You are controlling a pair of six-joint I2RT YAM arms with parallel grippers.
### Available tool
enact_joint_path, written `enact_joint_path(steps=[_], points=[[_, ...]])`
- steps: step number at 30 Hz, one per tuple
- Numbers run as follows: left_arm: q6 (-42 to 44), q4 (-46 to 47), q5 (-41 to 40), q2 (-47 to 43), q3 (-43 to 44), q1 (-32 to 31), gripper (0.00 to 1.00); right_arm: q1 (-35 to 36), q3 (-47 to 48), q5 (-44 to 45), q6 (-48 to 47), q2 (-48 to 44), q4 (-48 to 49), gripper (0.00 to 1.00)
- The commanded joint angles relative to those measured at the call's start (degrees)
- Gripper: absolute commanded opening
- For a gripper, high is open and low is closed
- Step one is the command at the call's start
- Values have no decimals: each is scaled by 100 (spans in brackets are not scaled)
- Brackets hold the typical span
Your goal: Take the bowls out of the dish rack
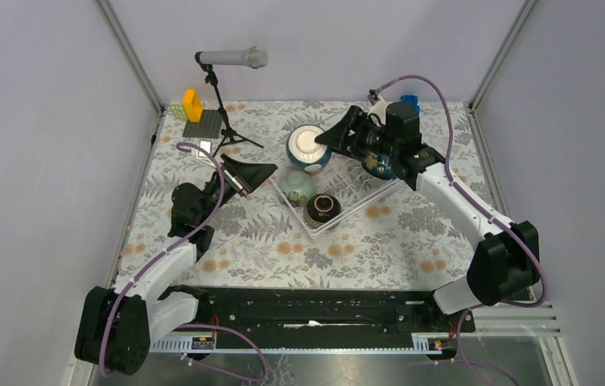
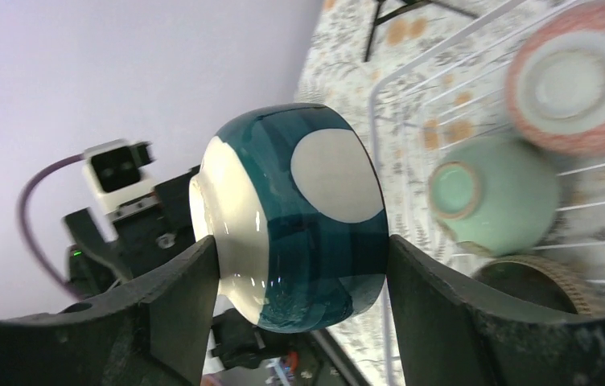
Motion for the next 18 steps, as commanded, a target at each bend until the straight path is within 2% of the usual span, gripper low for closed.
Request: enact_joint_path(steps=[1, 4, 13, 18], points=[[-869, 1046, 498, 349, 384, -11, 99, -101, -281, -1226, 1459, -236, 2083, 53], [-1100, 1333, 567, 487, 485, -13, 99, -103, -419, -1401, 1739, -316, 2469, 53], [-1277, 1354, 523, 393, 711, -16, 98, -104, -746, -1682, 2326, -406, 3213, 53], [-1475, 1496, 519, 379, 852, -15, 95, -88, -827, -1851, 2764, -290, 3711, 53]])
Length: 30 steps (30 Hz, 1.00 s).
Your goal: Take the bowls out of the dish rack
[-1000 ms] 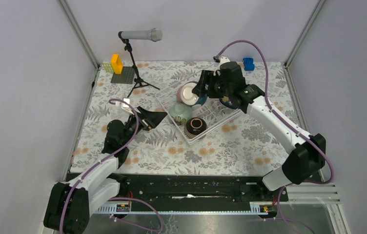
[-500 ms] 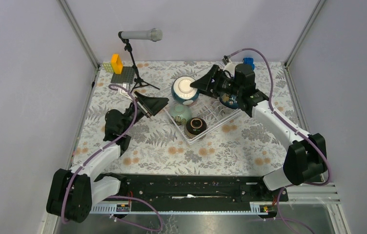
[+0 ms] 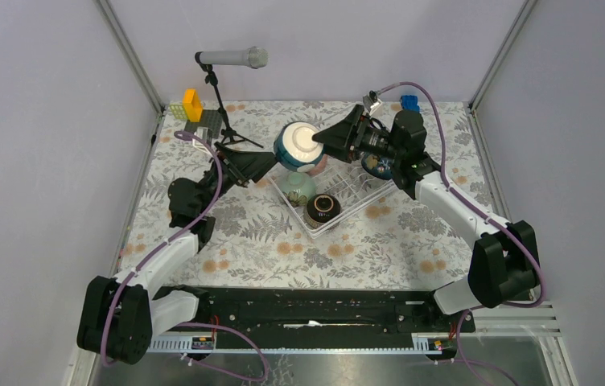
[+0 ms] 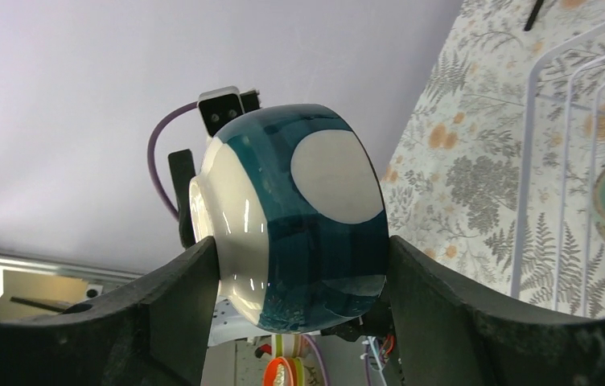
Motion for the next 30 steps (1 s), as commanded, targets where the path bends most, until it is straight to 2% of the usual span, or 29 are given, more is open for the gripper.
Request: enact_joint_path(steps=[1, 7, 12, 20, 24, 30], points=[[-243, 472, 130, -114, 391, -16, 95, 2, 46, -431, 710, -170, 1230, 53], [-589, 881, 140, 56, 563, -138, 89, 77, 82, -499, 830, 0, 1386, 53], [-927, 1344, 116, 219, 602, -200, 79, 76, 92, -519, 991, 142, 1621, 53], [-1048, 1576, -3, 356, 689, -309, 71, 84, -73, -606, 1808, 538, 2754, 53], [-1079, 1659, -72, 468, 728, -386, 64, 88, -75, -589, 1873, 639, 2885, 53], [-1178, 2063, -132, 766, 876, -460, 39, 87, -103, -619, 1945, 842, 3006, 54]])
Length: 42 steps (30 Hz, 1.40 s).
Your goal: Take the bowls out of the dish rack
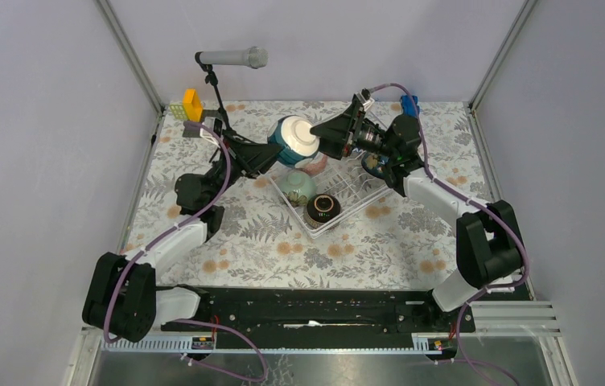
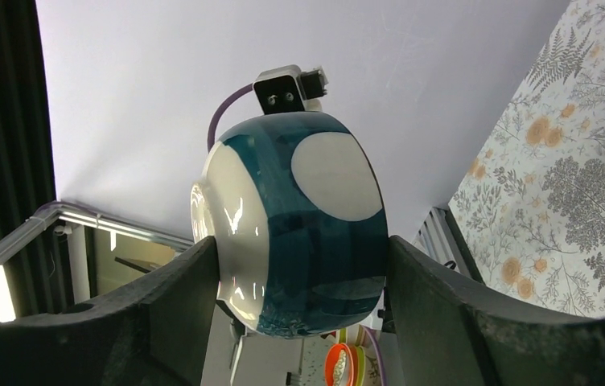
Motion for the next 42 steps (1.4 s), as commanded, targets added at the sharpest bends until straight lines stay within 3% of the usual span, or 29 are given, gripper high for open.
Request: enact_joint_path(steps=[1, 6, 10, 12, 15, 17, 19, 22, 25, 33, 38, 42], points=[[-160, 920, -49, 188, 476, -112, 36, 39, -10, -39, 87, 125, 661, 54], [-287, 1201, -78, 508, 658, -195, 21, 41, -209, 17, 338, 329, 1172, 54], [-413, 1515, -119, 749, 734, -273, 9, 43, -313, 34, 514, 503, 1514, 61], [-416, 1545, -105, 847, 786, -296, 0, 44, -286, 9, 428, 555, 1405, 71], [-397, 1591, -69, 935, 806, -294, 0, 34, -280, 29, 185, 514, 1137, 91], [-274, 1462, -63, 911, 790, -289, 0, 18, -276, 70, -75, 428, 829, 99], [-12, 1059, -33, 794, 781, -289, 0, -11, -276, 129, -378, 314, 458, 100], [595, 81, -67, 411, 694, -285, 0, -83, -275, 260, -1011, 84, -328, 100], [1544, -1509, -296, -214, 707, -286, 0, -125, -169, 566, -1862, -210, -1612, 100], [3794, -5805, -2186, -1539, 1063, -289, 0, -123, 324, 1919, -4116, -851, -4338, 100], [4357, -7580, -3335, -1843, 1285, -285, 0, -128, 457, 2847, -4956, -1197, -5467, 100], [4295, -8700, -4745, -1907, 1487, -290, 0, -128, 323, 3576, -5355, -1523, -5947, 100]])
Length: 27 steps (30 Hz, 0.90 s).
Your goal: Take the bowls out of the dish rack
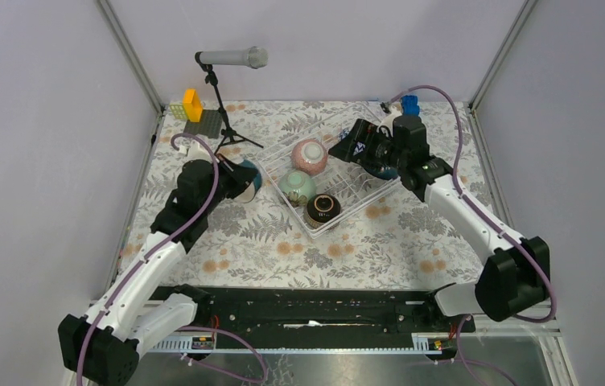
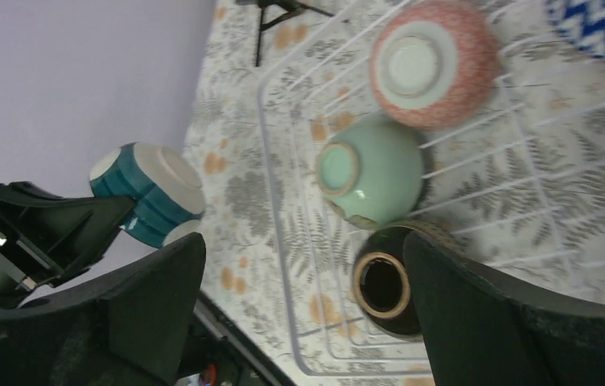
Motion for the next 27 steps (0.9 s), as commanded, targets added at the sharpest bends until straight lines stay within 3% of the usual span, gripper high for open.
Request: enact_joint_path(steps=[1, 4, 10, 18, 27], points=[[314, -1409, -2000, -191, 525, 5, 0, -18, 57, 1166, -893, -463, -942, 100], [143, -1930, -2807, 15, 715, 6, 0, -14, -155, 1570, -1052, -716, -1025, 100], [-118, -2697, -3112, 1147, 1512, 6, 0, -19, -437, 1972, -1257, -1151, -1077, 100], [77, -3039, -2789, 2842, 2400, 470, 0, -18, -616, 2251, -1580, -1535, -1243, 100], [238, -2957, -2406, 4330, 3062, 1009, 0, -18, -1040, 1837, -1544, -2010, -1328, 100]])
